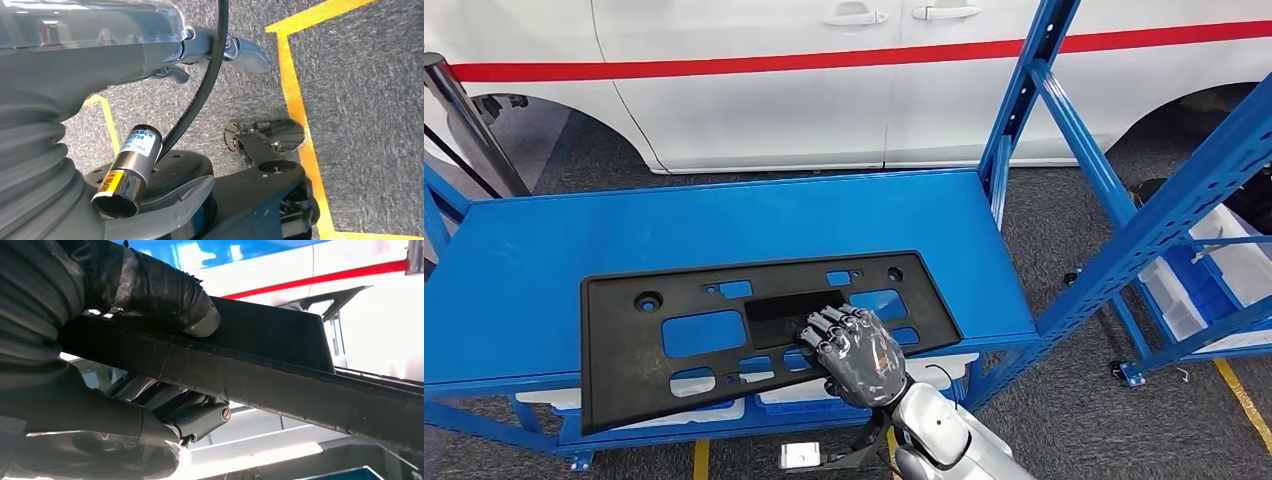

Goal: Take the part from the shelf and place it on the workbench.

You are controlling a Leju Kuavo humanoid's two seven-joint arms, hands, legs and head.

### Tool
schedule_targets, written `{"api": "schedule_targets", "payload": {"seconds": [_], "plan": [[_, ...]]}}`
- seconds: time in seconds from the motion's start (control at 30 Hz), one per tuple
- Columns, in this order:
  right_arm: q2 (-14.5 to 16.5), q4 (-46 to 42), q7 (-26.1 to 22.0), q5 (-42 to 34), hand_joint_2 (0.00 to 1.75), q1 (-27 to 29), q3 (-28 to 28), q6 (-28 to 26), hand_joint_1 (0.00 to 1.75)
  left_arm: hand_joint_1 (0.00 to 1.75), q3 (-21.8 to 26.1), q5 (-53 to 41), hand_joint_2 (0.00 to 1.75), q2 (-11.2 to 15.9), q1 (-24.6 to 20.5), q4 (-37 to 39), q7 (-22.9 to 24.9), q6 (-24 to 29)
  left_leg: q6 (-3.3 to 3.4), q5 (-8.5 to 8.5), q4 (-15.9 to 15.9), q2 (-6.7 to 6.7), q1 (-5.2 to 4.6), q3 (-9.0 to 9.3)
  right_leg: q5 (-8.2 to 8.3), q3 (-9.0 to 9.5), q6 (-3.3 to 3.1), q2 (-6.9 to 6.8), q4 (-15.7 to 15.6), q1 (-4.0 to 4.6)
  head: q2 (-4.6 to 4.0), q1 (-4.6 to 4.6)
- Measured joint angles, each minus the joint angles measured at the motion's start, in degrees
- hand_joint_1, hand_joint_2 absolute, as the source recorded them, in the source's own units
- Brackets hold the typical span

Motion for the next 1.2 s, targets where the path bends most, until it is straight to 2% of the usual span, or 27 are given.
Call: {"api": "schedule_targets", "payload": {"seconds": [0.03,0.07,0.13,0.2,0.23,0.27,0.33,0.37,0.4,0.43,0.47,0.53,0.57,0.6,0.67,0.7,0.73,0.8,0.83,0.87,1.03,1.07,1.13,1.17,1.2], "plan": [[0.0,0.0,0.0,0.0,1.75,0.0,-0.1,0.0,1.75,0.0,0.0,0.0,1.75,0.0,0.0,0.0,0.0,0.0,-0.53,-0.24,0.5,-0.08,0.06,-0.28,0.97,1.38,-0.15,0.12,-2.6,0.06,0.0,0.01],[0.0,0.0,0.0,0.0,1.75,0.0,-0.1,0.0,1.75,0.0,-0.1,0.0,1.75,0.0,-0.1,0.0,0.0,0.0,-1.04,-0.41,0.9,-0.17,0.01,-0.48,1.19,2.12,-0.51,0.26,-4.1,0.16,0.0,0.03],[0.0,-0.1,0.0,0.1,1.75,0.1,-0.1,0.0,1.75,0.0,-0.2,0.0,1.75,0.0,-0.2,0.0,0.0,0.0,-1.95,-0.37,1.3,-0.3,-0.09,-0.8,1.05,1.64,-1.82,0.6,-3.8,0.47,0.0,0.03],[0.0,-0.1,0.0,0.1,1.75,0.0,-0.2,0.0,1.75,0.0,-0.3,-0.1,1.75,0.0,-0.2,0.0,0.0,0.0,-2.55,-0.93,1.9,-0.27,0.14,-1.22,1.15,1.14,-2.98,0.57,-3.9,0.46,0.0,0.0],[0.0,-0.2,0.0,0.1,1.75,0.0,-0.2,0.0,1.75,0.0,-0.3,-0.1,1.75,0.0,-0.2,0.0,0.0,0.0,-2.63,-2.22,3.2,-0.23,0.23,-1.83,1.41,0.9,-3.51,0.51,-4.0,0.49,0.0,0.0],[0.0,-0.2,0.0,0.1,1.75,0.0,-0.2,0.0,1.75,0.0,-0.3,-0.2,1.75,0.0,-0.2,0.0,0.1,0.0,-2.59,-4.2,5.6,-0.21,0.23,-2.82,1.69,0.63,-3.99,0.43,-4.1,0.57,0.0,-0.03],[0.0,-0.1,0.0,0.1,1.75,0.0,-0.2,0.1,1.75,0.0,-0.4,-0.3,1.75,0.0,-0.3,0.0,0.1,0.0,-2.34,-8.83,13.1,-0.2,-0.02,-5.65,2.22,-0.12,-4.67,0.25,-4.1,1.04,0.0,-0.03],[0.0,-0.1,0.0,0.1,1.75,0.0,-0.2,0.1,1.75,0.0,-0.4,-0.4,1.75,0.0,-0.3,0.0,0.1,0.0,-2.2,-10.22,16.2,-0.21,-0.18,-6.7,2.5,-0.55,-4.89,0.19,-4.1,1.34,0.0,-0.03],[0.0,-0.1,0.0,0.1,1.75,0.1,-0.2,0.1,1.75,0.0,-0.4,-0.5,1.75,0.0,-0.3,0.0,0.2,0.0,-1.98,-10.55,17.8,-0.2,-0.34,-6.93,2.8,-0.98,-5.03,0.16,-4.0,1.65,0.0,-0.03],[0.0,-0.1,0.0,0.1,1.75,0.1,-0.2,0.1,1.75,0.0,-0.4,-0.6,1.75,0.0,-0.3,0.0,0.2,0.0,-1.61,-9.76,17.0,-0.2,-0.54,-6.03,3.08,-1.37,-5.1,0.16,-4.0,1.93,0.0,-0.03],[0.0,-0.1,0.0,0.1,1.75,0.0,-0.2,0.1,1.75,0.0,-0.4,-0.7,1.75,0.0,-0.3,0.0,0.2,0.0,-1.09,-8.21,14.1,-0.21,-0.82,-4.02,3.36,-1.7,-5.12,0.18,-3.9,2.17,0.0,-0.03],[0.0,-0.1,0.0,0.1,1.75,0.0,-0.2,0.2,1.75,0.0,-0.6,-1.1,1.75,0.0,-0.6,0.0,0.3,0.0,0.19,-5.56,6.2,-0.18,-1.55,0.93,3.9,-2.13,-4.98,0.18,-3.8,2.5,0.0,-0.03],[0.0,-0.1,0.0,0.1,1.75,-0.1,-0.2,0.2,1.75,0.0,-0.6,-1.2,1.75,0.1,-0.7,0.0,0.3,0.0,0.52,-4.8,3.5,-0.14,-1.87,2.45,4.22,-2.25,-4.75,0.12,-3.9,2.57,0.0,-0.03],[0.0,-0.1,-0.1,0.1,1.75,-0.1,-0.2,0.3,1.75,0.0,-0.8,-1.3,1.75,0.1,-0.8,0.0,0.4,0.0,0.68,-4.52,2.0,-0.11,-2.14,3.04,4.58,-2.33,-4.44,0.05,-3.9,2.51,0.0,-0.03],[0.1,-0.1,-0.2,0.0,1.75,-0.1,-0.2,0.3,1.75,0.0,-1.0,-1.5,1.75,0.1,-0.9,0.0,0.4,0.0,0.7,-3.63,1.3,-0.08,-2.32,2.62,5.49,-2.35,-3.61,-0.05,-4.4,2.42,0.0,-0.02],[0.1,0.0,-0.3,-0.2,1.75,-0.1,-0.2,0.3,1.75,0.0,-1.1,-1.7,1.75,0.1,-1.0,0.0,0.5,0.0,0.93,-3.0,0.8,0.02,-2.23,2.43,5.45,-2.53,-3.24,0.01,-4.5,2.35,0.0,-0.02],[0.1,0.0,-0.4,-0.4,1.75,-0.1,-0.2,0.3,1.75,0.0,-1.2,-1.7,1.75,0.1,-1.0,0.0,0.5,0.0,1.28,-2.21,0.3,0.14,-2.08,2.15,4.53,-2.92,-2.93,0.05,-3.9,2.33,0.0,0.01],[0.1,0.0,-0.5,-0.6,1.75,-0.1,-0.3,0.3,1.75,0.0,-1.3,-1.8,1.75,0.1,-1.1,0.0,0.5,0.0,1.86,-0.86,-0.2,0.38,-1.82,1.3,0.5,-4.36,-2.47,0.1,-0.4,2.04,0.0,0.02],[0.1,0.0,-0.5,-0.7,1.75,-0.1,-0.3,0.2,1.75,0.0,-1.3,-1.8,1.75,0.1,-1.1,0.0,0.5,0.0,2.03,-0.58,-0.3,0.39,-1.81,0.92,-1.17,-4.91,-2.35,0.08,1.2,1.95,0.0,0.03],[0.1,0.0,-0.5,-0.7,1.75,-0.1,-0.3,0.2,1.75,0.0,-1.3,-1.8,1.75,0.1,-1.1,0.0,0.5,0.0,2.06,-0.44,-0.2,0.39,-1.81,0.72,-2.05,-5.22,-2.27,0.07,2.2,1.88,0.0,0.01],[0.1,0.0,-0.5,-0.7,1.75,-0.1,-0.3,0.2,1.75,0.0,-1.3,-1.8,1.75,0.1,-1.1,0.0,0.5,0.0,2.06,-0.4,-0.2,0.4,-1.81,0.64,-2.38,-5.36,-2.23,0.06,2.7,1.86,0.0,0.03],[0.1,0.0,-0.5,-0.7,1.75,0.0,-0.3,0.3,1.75,0.0,-1.3,-1.8,1.75,0.1,-1.1,0.0,0.5,0.0,2.05,-0.3,-0.2,0.41,-1.82,0.47,-3.0,-5.64,-2.16,0.06,3.7,1.82,0.0,0.03],[0.1,0.2,-0.5,-0.7,1.75,0.0,-0.3,0.3,1.75,0.0,-1.3,-1.9,1.75,0.1,-1.1,0.0,0.5,0.0,1.96,0.27,0.1,0.46,-1.83,-0.6,-4.47,-6.35,-1.75,0.05,8.1,1.64,0.0,0.03],[0.0,0.3,-0.5,-0.7,1.75,0.0,-0.3,0.3,1.75,0.0,-1.3,-1.9,1.75,0.1,-1.0,0.0,0.5,0.0,1.86,0.67,0.4,0.49,-1.82,-1.4,-4.47,-6.08,-1.5,0.03,9.7,1.52,0.0,0.03],[0.0,0.3,-0.5,-0.7,1.75,0.0,-0.3,0.2,1.75,0.0,-1.3,-1.9,1.75,0.1,-1.0,0.0,0.5,0.0,1.7,1.08,0.7,0.51,-1.8,-2.3,-3.52,-4.49,-1.31,0.0,9.0,1.38,0.0,0.03]]}}
